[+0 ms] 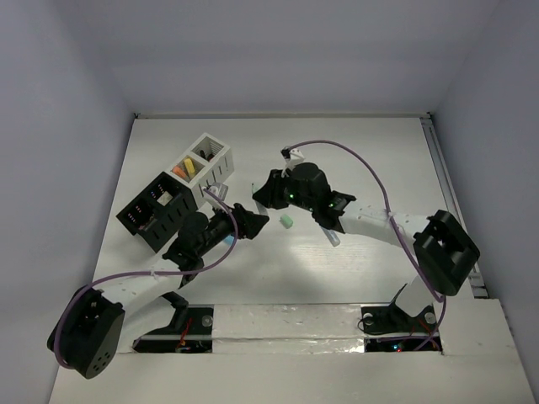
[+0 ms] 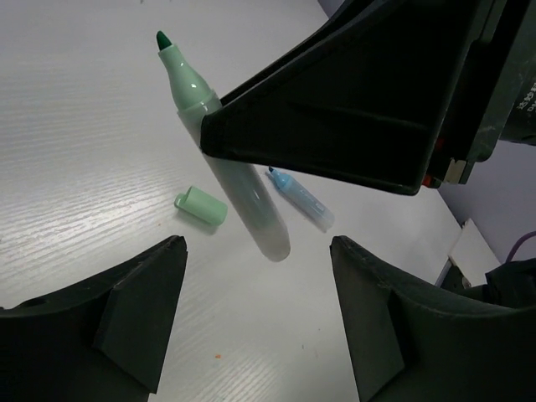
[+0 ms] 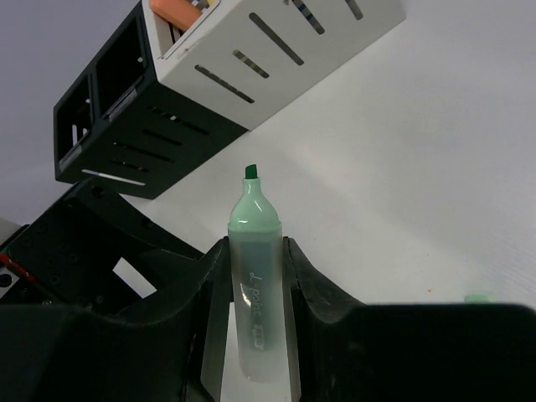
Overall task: Sort the stationery into containers
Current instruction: Pick up the pen from the center of the board.
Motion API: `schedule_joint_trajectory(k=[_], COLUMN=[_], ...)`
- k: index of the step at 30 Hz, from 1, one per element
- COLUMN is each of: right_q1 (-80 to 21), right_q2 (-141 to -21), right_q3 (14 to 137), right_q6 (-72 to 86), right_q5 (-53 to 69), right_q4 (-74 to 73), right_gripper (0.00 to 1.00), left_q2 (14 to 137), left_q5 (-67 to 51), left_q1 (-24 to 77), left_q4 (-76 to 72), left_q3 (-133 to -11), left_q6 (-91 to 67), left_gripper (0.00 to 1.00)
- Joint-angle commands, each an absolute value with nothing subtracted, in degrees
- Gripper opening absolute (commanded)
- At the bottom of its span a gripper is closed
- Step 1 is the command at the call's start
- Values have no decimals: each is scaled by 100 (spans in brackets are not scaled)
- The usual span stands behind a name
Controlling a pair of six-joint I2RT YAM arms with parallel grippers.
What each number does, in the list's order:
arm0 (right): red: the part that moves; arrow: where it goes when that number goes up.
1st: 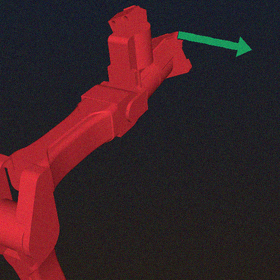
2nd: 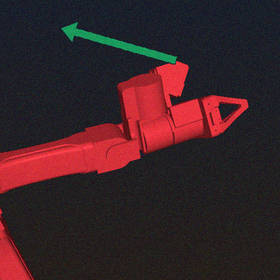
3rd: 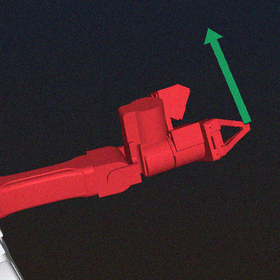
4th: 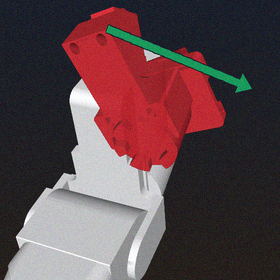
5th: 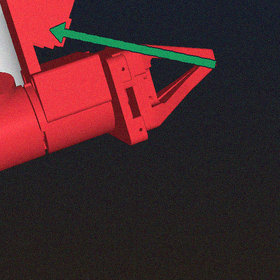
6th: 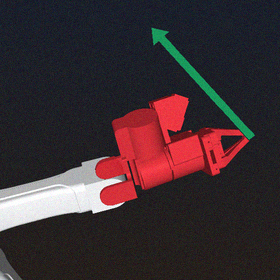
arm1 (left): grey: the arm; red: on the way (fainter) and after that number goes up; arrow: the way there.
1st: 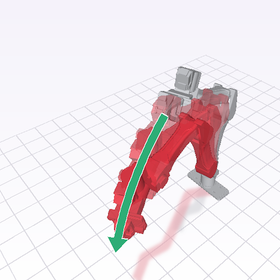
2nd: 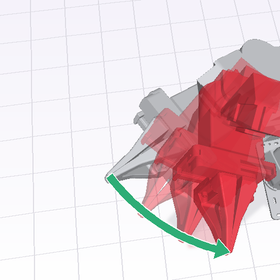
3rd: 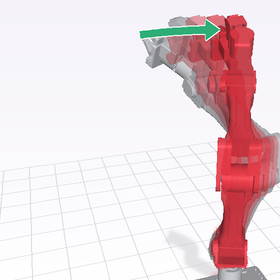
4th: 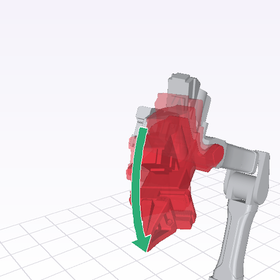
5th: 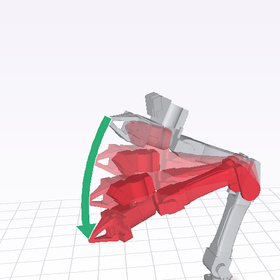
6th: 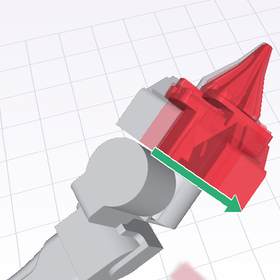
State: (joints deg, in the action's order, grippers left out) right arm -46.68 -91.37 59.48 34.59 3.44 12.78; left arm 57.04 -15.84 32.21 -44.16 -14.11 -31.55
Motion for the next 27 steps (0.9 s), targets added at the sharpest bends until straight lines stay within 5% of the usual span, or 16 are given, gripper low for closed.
schedule_joint_trajectory(k=[1,19,23,27], right_q1=[-4790,-5001,-5053,-5054], right_q2=[-9176,-9149,-9220,-9246], right_q3=[6065,5740,5748,5722], right_q6=[3612,3876,3902,3929], right_q5=[439,738,799,800], right_q4=[1845,2241,2259,2250], right_gripper=[4,4,4,4], left_q2=[5713,5845,5871,5880], left_q5=[-1468,-1231,-1213,-1151], left_q1=[3252,3252,3252,3252], left_q4=[-4764,-4869,-4852,-4825], left_q3=[-1433,-1424,-1450,-1459], left_q6=[-3111,-3146,-3129,-3094], left_gripper=[65,36,16,15])
